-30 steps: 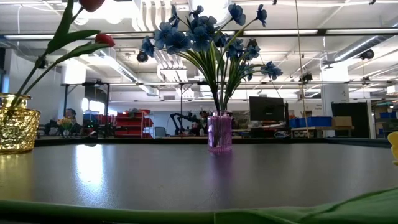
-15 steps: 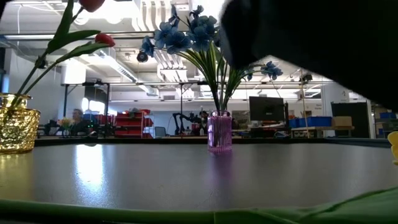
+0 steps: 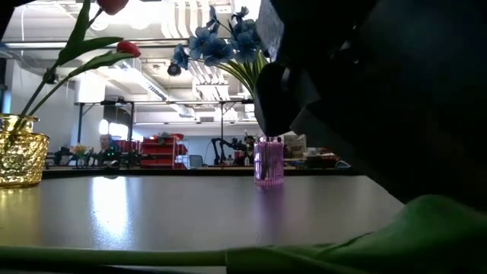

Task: Sort flowers into vase by color
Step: Put the bottom left yellow flower into yellow vase

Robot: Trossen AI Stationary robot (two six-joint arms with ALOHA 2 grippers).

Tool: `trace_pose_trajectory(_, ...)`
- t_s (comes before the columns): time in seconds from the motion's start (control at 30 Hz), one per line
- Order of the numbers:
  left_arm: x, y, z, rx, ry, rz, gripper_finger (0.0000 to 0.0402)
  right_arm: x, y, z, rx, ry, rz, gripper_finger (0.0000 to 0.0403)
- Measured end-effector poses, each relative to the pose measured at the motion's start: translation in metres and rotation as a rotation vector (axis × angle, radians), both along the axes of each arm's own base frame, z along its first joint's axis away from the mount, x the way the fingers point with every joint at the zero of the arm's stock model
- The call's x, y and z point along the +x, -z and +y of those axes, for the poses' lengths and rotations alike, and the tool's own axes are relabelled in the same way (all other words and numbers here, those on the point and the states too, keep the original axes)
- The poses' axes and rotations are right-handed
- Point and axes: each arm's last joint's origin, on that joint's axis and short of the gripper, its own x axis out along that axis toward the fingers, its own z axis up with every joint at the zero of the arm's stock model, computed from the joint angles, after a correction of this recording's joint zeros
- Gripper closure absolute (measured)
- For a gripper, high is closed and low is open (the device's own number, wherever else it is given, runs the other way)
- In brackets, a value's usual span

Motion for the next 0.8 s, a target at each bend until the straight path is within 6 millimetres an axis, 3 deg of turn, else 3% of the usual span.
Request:
trace_pose_trajectory(0.13,-0.005,-0.006,0.004,0.023,-0.005,0.04,0.039,0.0,-0.001,0.0,-0.01,0.003,-0.014,0.017)
trace_pose_trajectory(0.27,-0.016,-0.029,0.006,0.101,-0.028,0.028,0.0389,0.001,-0.002,-0.001,-0.014,0.024,-0.042,0.017)
trace_pose_trajectory(0.57,-0.051,-0.105,0.022,0.357,0.04,-0.083,0.04,0.006,-0.003,-0.004,0.037,0.131,-0.094,0.017)
trace_pose_trajectory(0.67,-0.075,-0.135,0.033,0.42,0.021,-0.15,0.04,0.016,-0.005,-0.009,0.014,0.196,-0.176,0.017)
trace_pose_trajectory(0.8,-0.127,-0.168,0.056,0.501,-0.03,-0.242,0.0401,0.034,-0.009,-0.021,-0.032,0.289,-0.279,0.017)
